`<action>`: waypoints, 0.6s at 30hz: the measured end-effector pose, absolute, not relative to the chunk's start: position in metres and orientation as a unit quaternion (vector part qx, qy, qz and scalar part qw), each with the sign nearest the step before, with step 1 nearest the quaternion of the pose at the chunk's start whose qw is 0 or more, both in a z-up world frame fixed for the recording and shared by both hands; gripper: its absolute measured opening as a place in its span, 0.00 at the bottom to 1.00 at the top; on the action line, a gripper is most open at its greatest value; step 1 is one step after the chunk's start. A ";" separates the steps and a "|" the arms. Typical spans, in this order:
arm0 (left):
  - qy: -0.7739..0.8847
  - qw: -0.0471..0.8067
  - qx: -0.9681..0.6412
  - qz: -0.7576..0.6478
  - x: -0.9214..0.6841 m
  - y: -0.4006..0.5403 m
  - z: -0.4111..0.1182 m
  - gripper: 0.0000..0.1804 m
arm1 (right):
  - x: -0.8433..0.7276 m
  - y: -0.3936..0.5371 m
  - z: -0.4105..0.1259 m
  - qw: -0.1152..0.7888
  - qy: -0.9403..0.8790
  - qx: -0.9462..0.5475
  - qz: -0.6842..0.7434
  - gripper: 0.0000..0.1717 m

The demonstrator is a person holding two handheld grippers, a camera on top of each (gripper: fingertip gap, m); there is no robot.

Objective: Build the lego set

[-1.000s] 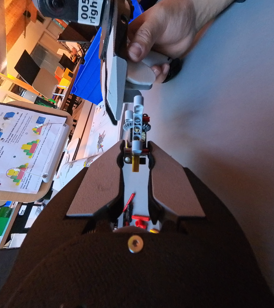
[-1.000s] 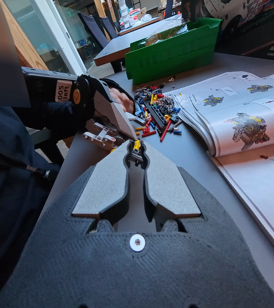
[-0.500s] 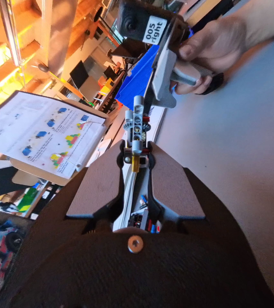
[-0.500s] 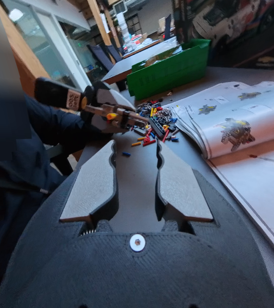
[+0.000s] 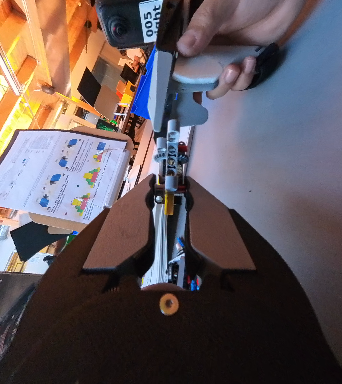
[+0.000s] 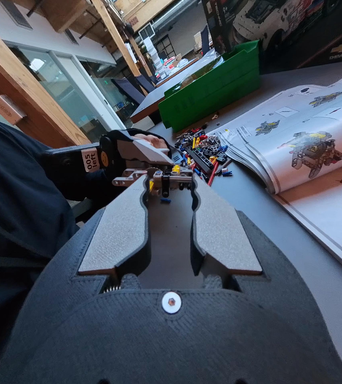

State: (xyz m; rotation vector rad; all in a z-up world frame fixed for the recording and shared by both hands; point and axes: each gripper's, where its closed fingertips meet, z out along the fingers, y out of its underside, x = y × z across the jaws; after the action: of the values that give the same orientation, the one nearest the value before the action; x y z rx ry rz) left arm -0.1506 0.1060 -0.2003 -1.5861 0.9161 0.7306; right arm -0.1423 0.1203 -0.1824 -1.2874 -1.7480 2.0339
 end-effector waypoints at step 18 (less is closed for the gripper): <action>0.391 0.536 -0.687 0.296 -0.149 0.106 -0.208 0.13 | -0.144 0.119 -0.191 0.074 -0.604 -0.440 0.661 0.19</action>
State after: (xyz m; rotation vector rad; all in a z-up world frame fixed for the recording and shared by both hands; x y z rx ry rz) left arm -0.1494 0.1062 -0.2079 -1.6356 0.9299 0.7050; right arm -0.1440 0.1187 -0.1912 -1.3189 -1.8125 1.9825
